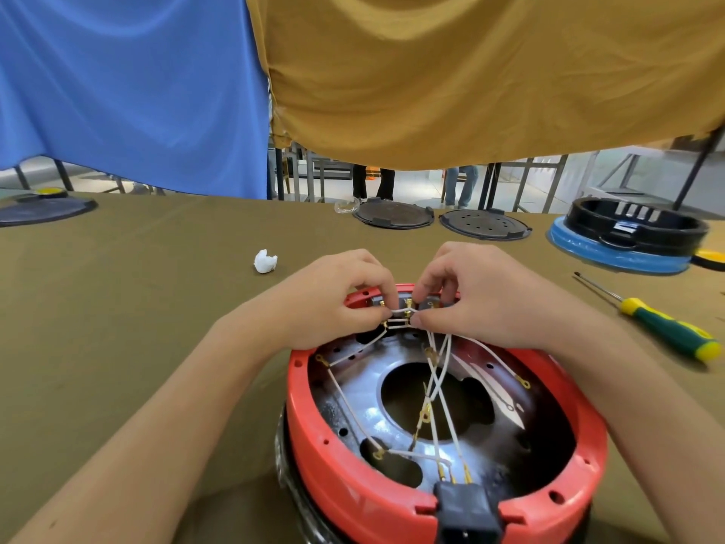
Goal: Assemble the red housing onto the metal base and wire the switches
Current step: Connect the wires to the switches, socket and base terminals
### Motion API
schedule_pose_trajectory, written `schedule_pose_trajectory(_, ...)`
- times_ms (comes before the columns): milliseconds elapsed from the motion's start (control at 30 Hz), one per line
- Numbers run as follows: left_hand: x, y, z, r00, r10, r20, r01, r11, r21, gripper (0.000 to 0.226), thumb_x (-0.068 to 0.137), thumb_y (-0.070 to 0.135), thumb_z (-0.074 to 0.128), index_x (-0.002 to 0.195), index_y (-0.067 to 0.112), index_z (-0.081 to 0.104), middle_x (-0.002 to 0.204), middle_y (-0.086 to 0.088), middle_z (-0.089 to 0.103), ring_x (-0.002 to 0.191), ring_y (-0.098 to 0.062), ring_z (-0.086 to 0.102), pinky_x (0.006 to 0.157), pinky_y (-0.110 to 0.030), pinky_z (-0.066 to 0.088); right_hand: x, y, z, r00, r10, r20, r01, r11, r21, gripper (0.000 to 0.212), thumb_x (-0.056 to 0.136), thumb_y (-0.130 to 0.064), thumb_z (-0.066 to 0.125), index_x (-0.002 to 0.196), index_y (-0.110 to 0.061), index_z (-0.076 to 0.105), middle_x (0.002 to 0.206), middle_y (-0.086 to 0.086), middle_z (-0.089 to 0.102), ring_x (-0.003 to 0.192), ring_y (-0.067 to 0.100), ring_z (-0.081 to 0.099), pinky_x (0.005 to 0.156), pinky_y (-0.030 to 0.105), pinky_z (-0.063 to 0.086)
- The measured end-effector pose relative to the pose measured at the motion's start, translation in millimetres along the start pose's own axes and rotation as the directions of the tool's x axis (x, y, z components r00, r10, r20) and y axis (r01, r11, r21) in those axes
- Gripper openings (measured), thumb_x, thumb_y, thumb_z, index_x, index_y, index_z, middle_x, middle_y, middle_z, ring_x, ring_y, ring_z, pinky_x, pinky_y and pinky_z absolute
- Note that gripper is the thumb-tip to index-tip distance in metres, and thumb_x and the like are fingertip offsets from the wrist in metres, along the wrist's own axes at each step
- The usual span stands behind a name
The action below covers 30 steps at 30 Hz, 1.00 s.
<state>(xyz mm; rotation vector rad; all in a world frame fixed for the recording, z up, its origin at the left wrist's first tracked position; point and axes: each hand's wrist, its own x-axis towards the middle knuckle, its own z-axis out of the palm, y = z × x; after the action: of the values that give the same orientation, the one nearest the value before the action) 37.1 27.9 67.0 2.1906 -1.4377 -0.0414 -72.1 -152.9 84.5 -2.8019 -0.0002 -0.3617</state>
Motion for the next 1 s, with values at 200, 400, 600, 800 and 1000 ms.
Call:
schedule_pose_trajectory(200, 1.2, -2.0, 0.3, 1.000, 0.009, 0.003, -0.009, 1.000, -0.012, 0.005, 0.091, 0.037, 0.068, 0.095, 0.035, 0.070, 0.116, 0.013, 0.056, 0.106, -0.007, 0.057, 0.099, -0.037, 0.045, 0.5, 1.0, -1.9, 1.000, -0.014, -0.001, 0.014, 0.999, 0.043, 0.012, 0.076, -0.041, 0.078, 0.079, -0.030, 0.076, 0.088, -0.009, 0.062, 0.074, 0.003, 0.060, 0.070, 0.032, 0.054)
schedule_pose_trajectory(400, 1.2, -3.4, 0.5, 1.000, 0.021, 0.011, -0.021, 1.000, -0.009, 0.007, 0.093, 0.037, 0.066, 0.096, 0.037, 0.072, 0.118, 0.014, 0.055, 0.109, -0.002, 0.054, 0.101, -0.031, 0.042, 1.1, 2.5, -1.6, 0.999, -0.033, 0.000, 0.032, 0.996, 0.086, 0.009, 0.075, -0.038, 0.080, 0.074, -0.030, 0.077, 0.085, -0.014, 0.060, 0.074, -0.002, 0.058, 0.064, 0.021, 0.048)
schedule_pose_trajectory(600, 0.9, -4.1, 0.3, 1.000, 0.020, 0.020, -0.020, 1.000, -0.014, 0.005, 0.093, 0.035, 0.066, 0.093, 0.037, 0.071, 0.120, 0.013, 0.054, 0.109, -0.003, 0.055, 0.100, -0.027, 0.042, 1.4, 2.9, 0.5, 1.000, -0.031, -0.003, 0.031, 0.996, 0.084, 0.009, 0.074, -0.037, 0.080, 0.072, -0.030, 0.077, 0.085, -0.014, 0.059, 0.075, -0.002, 0.057, 0.065, 0.023, 0.047)
schedule_pose_trajectory(800, 0.9, -4.6, -0.1, 0.999, 0.026, 0.028, -0.026, 1.000, -0.012, 0.005, 0.093, 0.035, 0.066, 0.092, 0.037, 0.070, 0.119, 0.014, 0.054, 0.108, -0.001, 0.054, 0.099, -0.026, 0.042, 1.4, 1.9, 1.0, 0.999, -0.038, -0.015, 0.040, 0.995, 0.090, 0.008, 0.075, -0.036, 0.081, 0.071, -0.029, 0.077, 0.083, -0.014, 0.058, 0.075, -0.003, 0.057, 0.063, 0.019, 0.044)
schedule_pose_trajectory(1000, 0.1, -3.6, -0.5, 0.999, 0.026, 0.030, -0.025, 1.000, -0.019, 0.005, 0.093, 0.034, 0.067, 0.090, 0.038, 0.069, 0.120, 0.013, 0.054, 0.108, -0.003, 0.055, 0.099, -0.029, 0.043, 1.4, -0.3, 1.1, 1.000, -0.024, -0.007, 0.025, 0.999, 0.047, 0.007, 0.077, -0.037, 0.080, 0.075, -0.030, 0.078, 0.085, -0.014, 0.058, 0.074, 0.000, 0.057, 0.067, 0.024, 0.050)
